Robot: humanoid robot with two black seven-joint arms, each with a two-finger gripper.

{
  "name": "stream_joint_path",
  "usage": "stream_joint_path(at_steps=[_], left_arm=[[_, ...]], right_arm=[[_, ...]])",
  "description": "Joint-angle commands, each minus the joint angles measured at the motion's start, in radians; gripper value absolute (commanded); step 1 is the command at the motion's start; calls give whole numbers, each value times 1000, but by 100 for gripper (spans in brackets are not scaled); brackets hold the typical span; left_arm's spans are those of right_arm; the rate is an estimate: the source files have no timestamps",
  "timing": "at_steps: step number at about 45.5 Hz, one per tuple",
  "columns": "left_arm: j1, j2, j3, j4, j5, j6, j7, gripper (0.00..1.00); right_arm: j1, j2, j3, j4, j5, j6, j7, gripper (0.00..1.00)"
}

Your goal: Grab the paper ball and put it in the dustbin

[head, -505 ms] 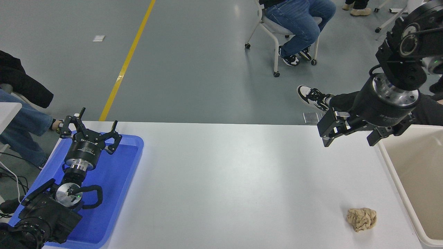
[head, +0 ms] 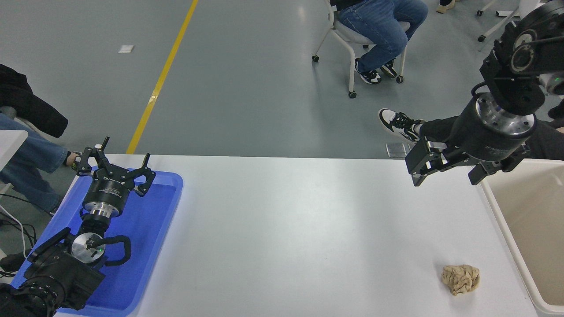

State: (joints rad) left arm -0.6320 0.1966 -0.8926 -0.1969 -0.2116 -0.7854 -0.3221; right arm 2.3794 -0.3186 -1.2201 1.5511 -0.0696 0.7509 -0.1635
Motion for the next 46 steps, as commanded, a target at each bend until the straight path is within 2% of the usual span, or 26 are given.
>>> stream_joint_path(at_steps=[1, 6, 26, 34, 40, 46], left_arm=[[0, 0, 0, -1, 0, 0, 0, 100], [0, 0, 0, -1, 0, 0, 0, 100], [0, -2, 0, 2, 0, 0, 2, 100], [0, -2, 0, -1, 0, 0, 0, 100], [0, -3, 0, 2, 0, 0, 0, 100], [0, -3, 0, 2, 0, 0, 0, 100]], right_arm=[[-28, -8, 8, -8, -30, -1, 1, 100], [-46, -52, 5, -8, -50, -1, 1, 100], [-193, -344, 11, -11, -397, -21, 1, 100], [-298, -461, 54, -17, -476, -61, 1, 100], [-423, -510, 128, -26, -496, -82, 2, 100], [-583, -537, 244, -80, -576, -114, 7, 100]])
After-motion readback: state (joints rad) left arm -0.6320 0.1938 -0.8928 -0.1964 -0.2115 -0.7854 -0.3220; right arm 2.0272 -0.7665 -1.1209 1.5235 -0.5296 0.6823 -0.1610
